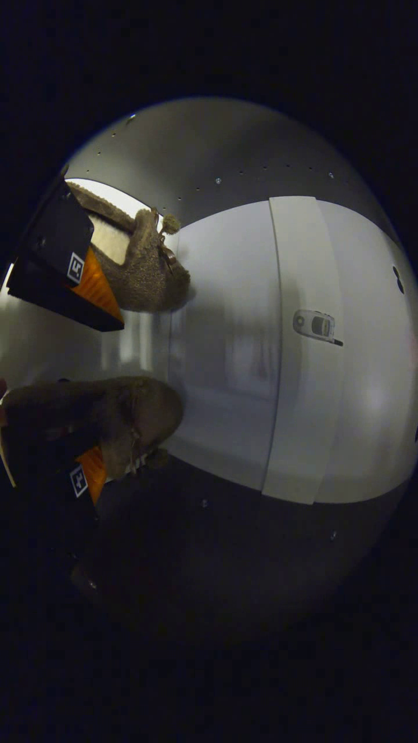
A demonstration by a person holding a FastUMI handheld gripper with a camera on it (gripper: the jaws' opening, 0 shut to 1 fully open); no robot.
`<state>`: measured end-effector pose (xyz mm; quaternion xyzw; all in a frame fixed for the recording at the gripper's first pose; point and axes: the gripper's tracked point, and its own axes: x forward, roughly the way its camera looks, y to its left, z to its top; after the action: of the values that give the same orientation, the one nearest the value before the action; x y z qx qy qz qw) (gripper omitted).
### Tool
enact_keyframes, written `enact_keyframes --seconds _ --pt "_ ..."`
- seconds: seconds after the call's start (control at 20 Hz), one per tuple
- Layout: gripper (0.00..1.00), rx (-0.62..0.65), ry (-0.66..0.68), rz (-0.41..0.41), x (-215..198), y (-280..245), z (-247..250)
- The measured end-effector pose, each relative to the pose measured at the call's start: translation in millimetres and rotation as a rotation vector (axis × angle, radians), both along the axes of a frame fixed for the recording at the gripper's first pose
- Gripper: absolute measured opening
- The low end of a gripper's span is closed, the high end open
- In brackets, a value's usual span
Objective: Open the shoe cabinet door, grab the shoes and put them into the shoe cabinet, then close the shoe cabinet door.
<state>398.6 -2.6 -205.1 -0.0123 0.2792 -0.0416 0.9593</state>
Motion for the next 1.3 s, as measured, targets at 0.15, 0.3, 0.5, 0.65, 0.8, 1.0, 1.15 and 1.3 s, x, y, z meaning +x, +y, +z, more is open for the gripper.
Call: enact_keyframes --seconds 0.15,0.3,0.5,0.65,0.8,1.0,1.15,1.3 --pt "0.98 0.040 -0.003 -0.017 -20.3 -3.0 18.8" --pt "0.98 0.029 -0.078 -0.015 -43.1 -7.3 49.7" --pt "0.99 -0.032 -0.319 0.001 -85.6 -1.1 116.0" --pt "0.98 -0.078 -0.475 -0.010 -130.9 4.4 158.6" --pt "0.98 -0.056 -0.548 -0.014 -193.1 9.9 186.7" --pt "0.98 -0.034 -0.628 -0.003 -262.0 14.7 209.6" --pt "0.98 0.011 -0.635 0.018 -297.9 15.2 216.0" --pt "0.98 0.044 -0.615 0.054 -333.4 10.5 218.7"
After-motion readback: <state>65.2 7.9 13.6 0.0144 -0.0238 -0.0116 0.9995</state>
